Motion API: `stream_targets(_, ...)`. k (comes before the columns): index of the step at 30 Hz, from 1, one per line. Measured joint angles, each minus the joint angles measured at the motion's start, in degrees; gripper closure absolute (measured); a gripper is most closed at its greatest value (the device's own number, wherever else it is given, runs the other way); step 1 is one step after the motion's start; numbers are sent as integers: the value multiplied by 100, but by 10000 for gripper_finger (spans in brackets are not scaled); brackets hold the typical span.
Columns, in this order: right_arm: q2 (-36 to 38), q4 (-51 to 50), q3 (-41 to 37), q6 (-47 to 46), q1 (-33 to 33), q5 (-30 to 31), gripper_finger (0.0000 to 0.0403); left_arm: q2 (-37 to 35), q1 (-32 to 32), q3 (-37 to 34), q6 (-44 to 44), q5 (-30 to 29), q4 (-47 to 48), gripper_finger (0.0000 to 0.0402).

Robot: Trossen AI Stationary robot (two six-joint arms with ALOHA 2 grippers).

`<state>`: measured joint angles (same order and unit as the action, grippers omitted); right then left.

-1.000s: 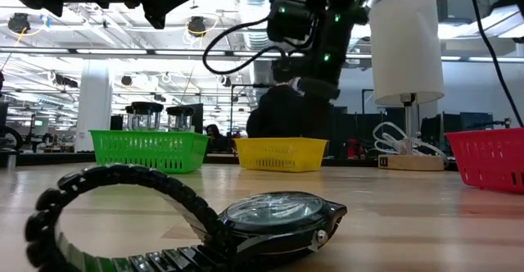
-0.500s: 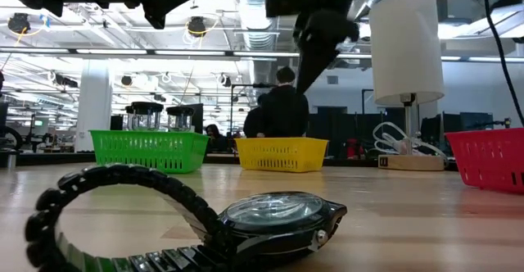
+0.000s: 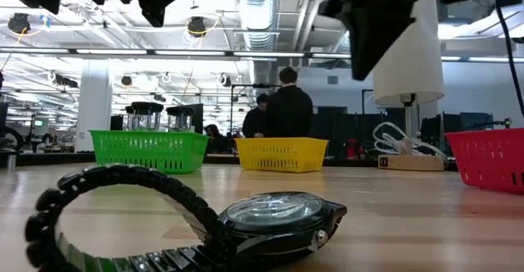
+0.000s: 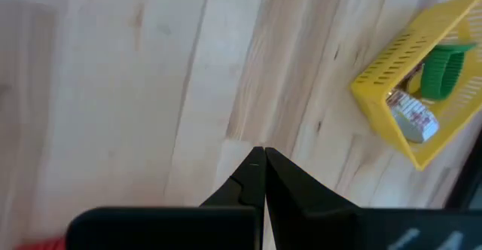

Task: Pick & Place Office items
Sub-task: Put the black watch into the yellow basket

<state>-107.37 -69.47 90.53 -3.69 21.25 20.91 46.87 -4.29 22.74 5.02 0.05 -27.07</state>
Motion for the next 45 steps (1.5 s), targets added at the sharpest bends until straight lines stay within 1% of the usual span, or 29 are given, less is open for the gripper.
stream_targets(8,614,19,-3,-83,223,18,403,0,-198,0,0,0,-42,188)
stream_targets(10,911,257,-204,-70,273,17,403,0,-210,0,2,0,-48,188)
stream_targets(13,1576,1114,-1015,1,320,15,403,0,-208,0,84,0,-55,188)
stream_targets(16,2402,2237,-2170,-68,313,17,403,0,-208,0,285,-2,-57,188)
stream_targets(19,3164,3527,-3335,-355,266,19,403,0,-208,0,299,-2,-66,188)
stream_targets(23,3882,5292,-4541,-544,144,17,403,64,-208,4,299,31,-118,188)
stream_targets(26,4177,6137,-5159,-288,49,18,403,168,-214,7,299,88,-158,188)
stream_targets(28,4293,6453,-5369,-122,-60,17,403,277,-217,7,299,90,-161,188)
stream_targets(30,4369,6715,-5435,-158,-181,14,403,447,-217,7,299,90,-347,188)
stream_targets(33,4395,6815,-5441,-327,-364,13,403,779,-217,7,301,184,-754,188)
stream_targets(35,4395,6847,-5441,-326,-442,11,403,1058,-217,7,299,309,-1153,188)
stream_targets(38,4361,6839,-5441,-323,-510,7,403,1469,-217,16,299,334,-1571,188)
stream_targets(45,4325,6802,-5450,-323,-568,-4,403,2353,-273,571,253,330,-1561,188)
